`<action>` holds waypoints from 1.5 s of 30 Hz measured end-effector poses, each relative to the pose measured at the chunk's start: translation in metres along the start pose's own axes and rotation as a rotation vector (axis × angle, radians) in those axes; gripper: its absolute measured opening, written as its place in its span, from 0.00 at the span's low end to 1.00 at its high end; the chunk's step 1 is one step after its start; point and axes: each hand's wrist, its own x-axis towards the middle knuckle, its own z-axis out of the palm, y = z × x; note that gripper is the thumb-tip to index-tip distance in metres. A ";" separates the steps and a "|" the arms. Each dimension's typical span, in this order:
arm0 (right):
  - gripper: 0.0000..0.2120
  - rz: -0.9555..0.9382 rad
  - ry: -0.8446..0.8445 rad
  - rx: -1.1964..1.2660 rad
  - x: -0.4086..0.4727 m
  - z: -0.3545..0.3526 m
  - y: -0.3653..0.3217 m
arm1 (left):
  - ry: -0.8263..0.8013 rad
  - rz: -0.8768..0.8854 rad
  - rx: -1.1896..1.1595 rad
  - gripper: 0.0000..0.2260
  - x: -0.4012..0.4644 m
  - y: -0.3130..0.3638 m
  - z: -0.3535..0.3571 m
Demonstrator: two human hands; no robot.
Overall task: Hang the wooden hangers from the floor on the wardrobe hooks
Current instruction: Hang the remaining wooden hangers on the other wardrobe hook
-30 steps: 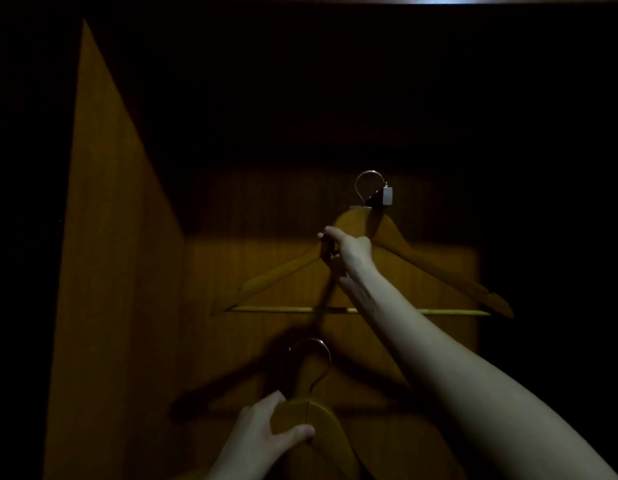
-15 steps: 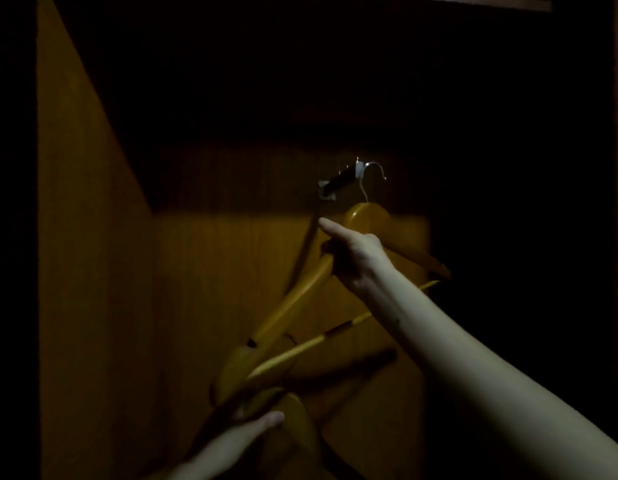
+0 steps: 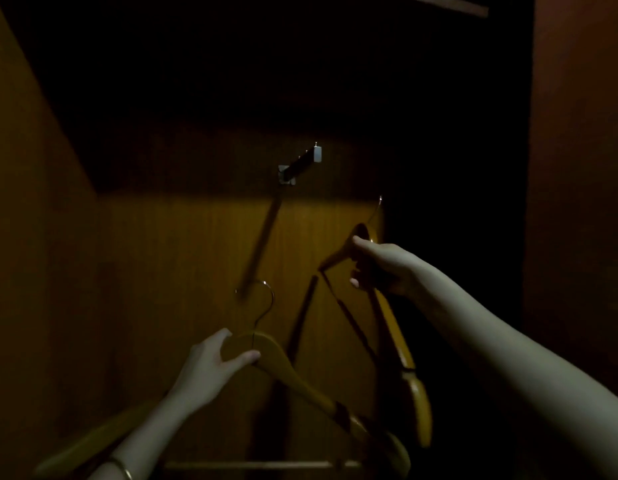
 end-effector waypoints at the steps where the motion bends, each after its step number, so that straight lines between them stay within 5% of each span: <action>1: 0.16 -0.042 0.028 -0.066 0.001 -0.003 -0.004 | 0.005 0.011 -0.012 0.10 0.007 0.006 -0.002; 6: 0.24 -0.236 0.199 -0.295 0.017 -0.013 -0.013 | 0.067 0.065 0.012 0.09 0.045 0.022 -0.011; 14: 0.23 -0.447 0.186 -0.700 0.066 -0.011 -0.028 | 0.120 0.129 0.075 0.11 0.086 0.039 -0.007; 21: 0.33 -0.625 0.240 -0.922 0.118 -0.004 -0.069 | 0.183 0.191 0.065 0.09 0.111 0.054 -0.019; 26: 0.31 -0.885 0.396 -1.104 0.153 -0.005 -0.084 | 0.245 0.241 0.042 0.21 0.124 0.059 -0.026; 34: 0.31 -0.855 0.366 -1.147 0.208 0.012 -0.097 | 0.286 0.223 -0.042 0.22 0.126 0.047 -0.020; 45: 0.33 -0.774 0.197 -1.020 0.266 0.036 -0.085 | 0.295 0.174 -0.003 0.05 0.137 0.046 -0.014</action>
